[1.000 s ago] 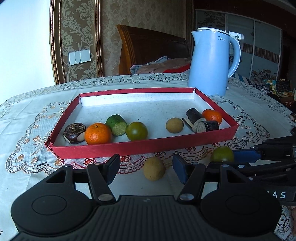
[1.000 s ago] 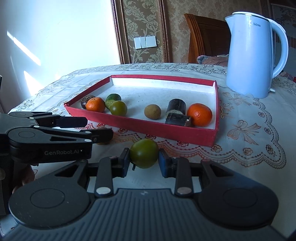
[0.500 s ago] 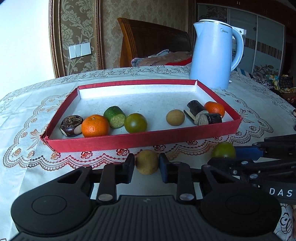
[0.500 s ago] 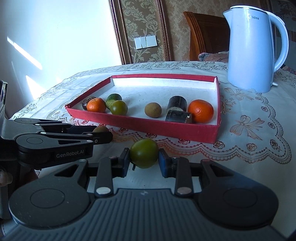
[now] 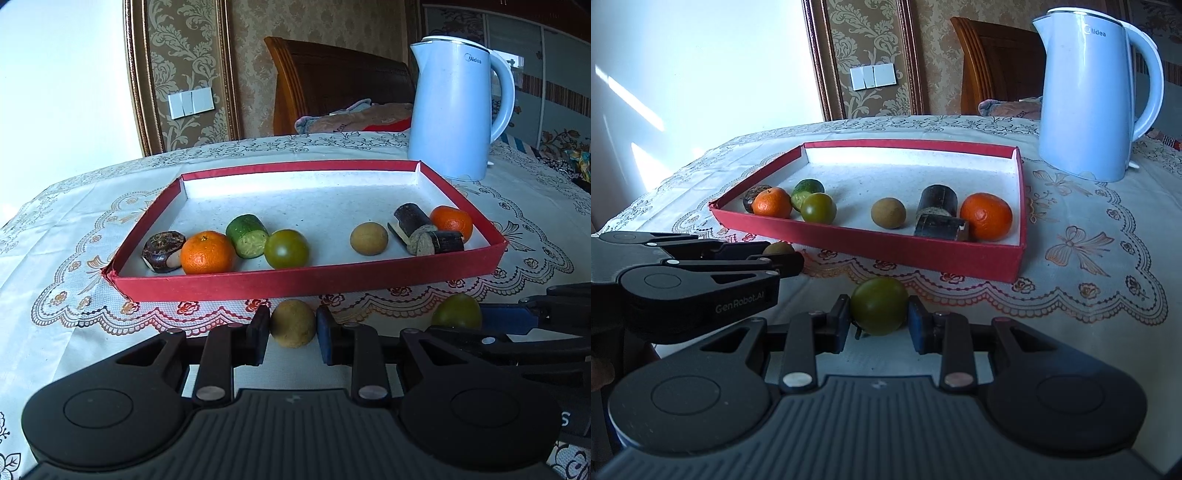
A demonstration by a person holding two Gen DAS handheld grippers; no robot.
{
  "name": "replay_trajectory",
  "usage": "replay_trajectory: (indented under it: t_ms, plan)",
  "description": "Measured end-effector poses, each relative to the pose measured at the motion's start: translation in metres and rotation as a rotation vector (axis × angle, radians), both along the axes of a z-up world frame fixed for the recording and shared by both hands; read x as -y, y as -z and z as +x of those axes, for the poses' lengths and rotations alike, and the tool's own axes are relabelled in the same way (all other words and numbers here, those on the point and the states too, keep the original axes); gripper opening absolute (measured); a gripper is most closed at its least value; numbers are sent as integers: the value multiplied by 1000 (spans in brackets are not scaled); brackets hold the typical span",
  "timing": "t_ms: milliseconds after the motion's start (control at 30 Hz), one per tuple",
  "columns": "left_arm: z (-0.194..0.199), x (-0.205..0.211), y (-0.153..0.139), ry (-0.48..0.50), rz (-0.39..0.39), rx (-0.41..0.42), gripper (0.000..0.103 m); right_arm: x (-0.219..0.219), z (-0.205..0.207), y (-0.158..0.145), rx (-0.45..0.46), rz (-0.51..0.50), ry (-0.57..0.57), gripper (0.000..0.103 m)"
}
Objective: Organize fruits
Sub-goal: 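Carry the tan fruit and green fruit into the red tray and open both grippers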
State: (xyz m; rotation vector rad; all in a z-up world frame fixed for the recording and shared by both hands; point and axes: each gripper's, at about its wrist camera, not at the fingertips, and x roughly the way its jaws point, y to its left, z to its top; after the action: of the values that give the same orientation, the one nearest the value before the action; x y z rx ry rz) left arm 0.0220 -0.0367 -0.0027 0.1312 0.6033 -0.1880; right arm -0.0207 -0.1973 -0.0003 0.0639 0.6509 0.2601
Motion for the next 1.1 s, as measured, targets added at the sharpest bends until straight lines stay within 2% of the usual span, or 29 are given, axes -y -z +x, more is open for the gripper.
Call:
replay_trajectory:
  t_ms: [233,633,867,1100]
  plan:
    - [-1,-10,-7,-82,-1,57,26,1,-1,-1,13,-4,19,31]
    - [-1,-27,-19,-132,-34,112,26,-15,-1,-15,62,-32,-4,31]
    - [21,-42,-41,-189,-37,162,26,-24,20,-36,105,-43,-1,31]
    - [57,-48,-39,-222,-41,128,26,-25,55,-38,95,-57,38,31]
